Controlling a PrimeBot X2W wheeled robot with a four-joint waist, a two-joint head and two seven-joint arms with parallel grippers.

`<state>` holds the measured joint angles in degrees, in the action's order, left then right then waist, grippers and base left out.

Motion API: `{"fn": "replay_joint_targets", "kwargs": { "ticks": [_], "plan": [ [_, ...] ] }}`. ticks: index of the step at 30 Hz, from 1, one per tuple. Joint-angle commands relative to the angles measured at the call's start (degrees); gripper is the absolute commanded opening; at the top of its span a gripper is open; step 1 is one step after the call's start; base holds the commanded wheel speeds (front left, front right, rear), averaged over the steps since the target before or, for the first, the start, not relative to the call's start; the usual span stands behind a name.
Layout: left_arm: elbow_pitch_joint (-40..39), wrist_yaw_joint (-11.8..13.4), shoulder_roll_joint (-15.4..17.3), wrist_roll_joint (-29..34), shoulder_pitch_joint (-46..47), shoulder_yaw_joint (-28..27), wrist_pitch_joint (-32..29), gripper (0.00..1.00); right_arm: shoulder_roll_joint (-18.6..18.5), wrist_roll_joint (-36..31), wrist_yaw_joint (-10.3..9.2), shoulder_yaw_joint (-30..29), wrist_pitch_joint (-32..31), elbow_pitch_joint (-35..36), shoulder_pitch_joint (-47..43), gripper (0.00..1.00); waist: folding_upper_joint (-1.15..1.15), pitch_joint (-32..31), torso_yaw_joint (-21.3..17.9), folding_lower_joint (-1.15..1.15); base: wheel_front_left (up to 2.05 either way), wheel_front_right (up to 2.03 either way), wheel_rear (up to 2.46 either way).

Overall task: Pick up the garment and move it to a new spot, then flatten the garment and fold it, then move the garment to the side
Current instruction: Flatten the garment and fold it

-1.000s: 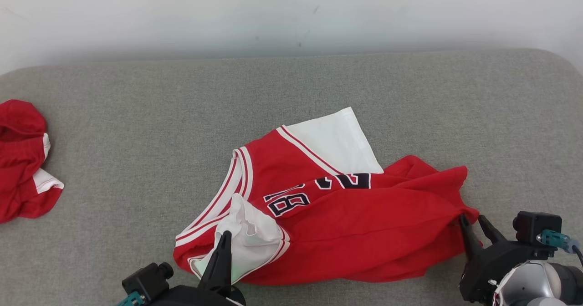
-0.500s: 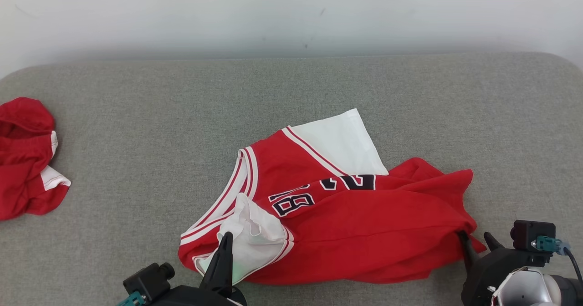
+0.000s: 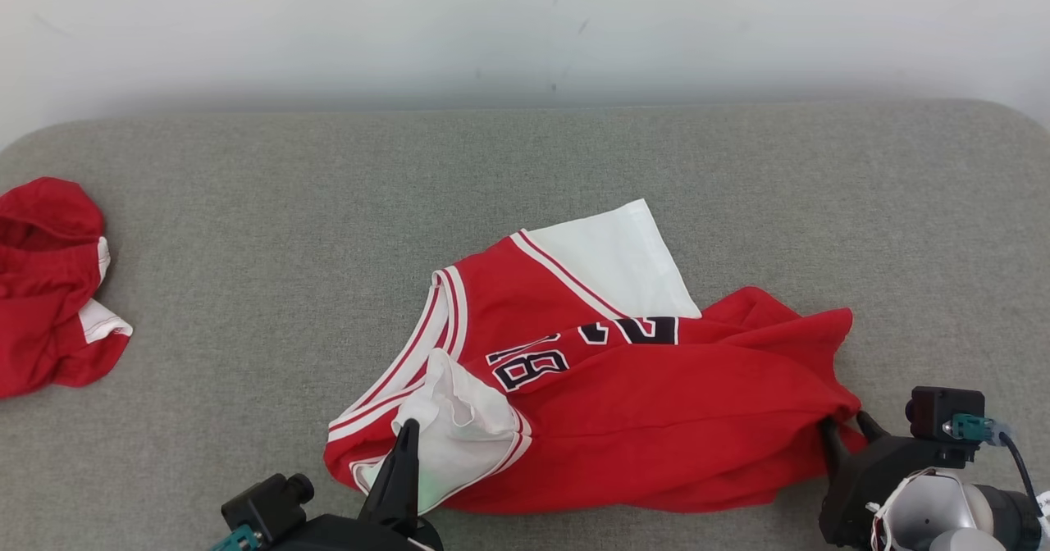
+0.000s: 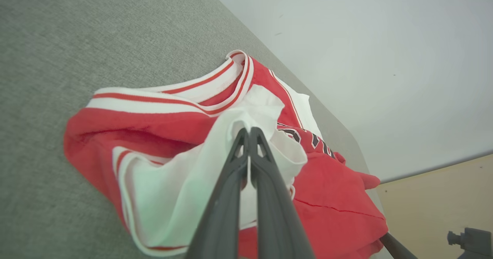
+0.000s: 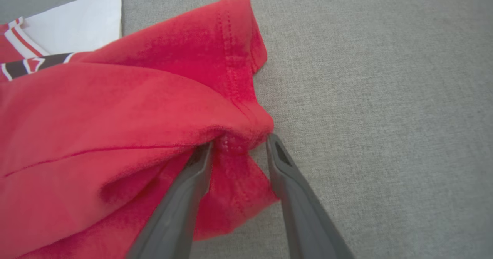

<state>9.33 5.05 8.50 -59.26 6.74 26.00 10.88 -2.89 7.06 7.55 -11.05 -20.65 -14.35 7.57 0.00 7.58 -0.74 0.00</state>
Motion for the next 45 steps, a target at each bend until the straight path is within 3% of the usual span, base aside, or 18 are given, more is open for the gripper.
{"fn": "replay_joint_targets", "kwargs": {
  "ticks": [1,3,5,7,8,9,16,20,26,33,38,42,45],
  "plan": [
    [-0.2,0.1,0.3,-0.1,-0.9,0.1,-0.2,0.00,0.0,0.4,-0.13,0.0,0.1,-0.5,0.4,0.66,0.00,0.0,0.0,0.00,0.00,0.00,0.00],
    [-0.4,0.2,0.3,-0.1,-0.9,0.2,-0.3,0.00,0.0,0.7,-0.13,0.2,0.5,-1.1,0.8,0.66,0.00,-0.1,0.1,0.00,0.00,0.00,0.00],
    [-0.5,0.3,0.4,-0.1,-0.8,0.3,-0.3,0.00,0.0,0.7,-0.13,0.3,0.7,-1.7,1.4,0.41,0.00,-0.1,0.2,0.00,0.00,0.00,0.00],
    [-0.7,0.4,0.4,-0.1,-0.6,0.3,-0.3,0.00,0.0,0.4,-0.13,0.3,0.9,-2.0,1.6,0.24,0.00,0.0,0.3,0.00,0.00,0.00,0.00],
    [-0.7,0.4,0.3,-0.1,-0.5,0.3,-0.3,0.00,0.0,0.4,-0.13,0.3,1.0,-2.0,1.6,0.04,0.00,0.0,0.4,0.00,0.00,0.00,0.00],
    [-0.8,0.4,0.3,-0.1,-0.6,0.3,-0.3,0.00,0.0,0.4,-0.13,0.2,1.0,-2.0,1.5,0.00,0.00,0.0,0.5,0.00,0.00,0.00,0.00],
    [-2.7,-0.4,-0.3,-1.1,0.0,-2.0,1.5,0.00,0.0,0.8,-0.13,-1.4,2.1,1.4,-0.1,0.00,0.00,-0.1,0.7,0.00,0.00,0.00,0.00],
    [-8.3,-2.0,-0.4,-2.5,1.2,-5.3,2.8,0.00,0.0,3.9,-0.13,-1.1,2.6,6.9,-0.5,0.00,0.00,-0.5,0.5,0.00,0.00,0.00,0.00],
    [-18.8,-2.5,0.1,-1.3,3.4,-9.3,3.7,0.00,0.0,6.1,-0.13,-0.4,3.1,16.8,0.2,0.00,0.00,-1.1,-0.1,0.00,0.00,0.00,0.00],
    [-28.6,0.0,1.8,1.8,4.3,-7.5,0.8,0.00,0.0,13.0,-0.13,-1.8,0.0,28.7,-2.5,0.00,0.00,-1.6,0.5,0.00,0.00,0.00,0.00],
    [-33.6,2.9,1.9,1.1,0.6,-7.0,-0.6,0.00,0.0,16.8,-0.13,-7.8,-3.1,37.7,-7.2,0.00,0.00,-1.5,1.3,0.00,0.00,0.00,0.00],
    [-33.7,3.9,1.8,0.4,-1.7,-7.1,-0.8,0.00,0.0,15.7,-0.13,-10.4,-4.9,39.5,-9.5,0.00,0.00,-1.3,1.5,0.00,0.00,0.00,0.00],
    [-33.5,3.7,1.4,-0.7,-2.8,-6.9,-1.0,0.00,0.0,17.0,-0.12,-8.4,-5.7,40.2,-9.4,0.00,0.00,-0.8,1.3,0.00,0.00,0.00,0.00]
  ]
}}
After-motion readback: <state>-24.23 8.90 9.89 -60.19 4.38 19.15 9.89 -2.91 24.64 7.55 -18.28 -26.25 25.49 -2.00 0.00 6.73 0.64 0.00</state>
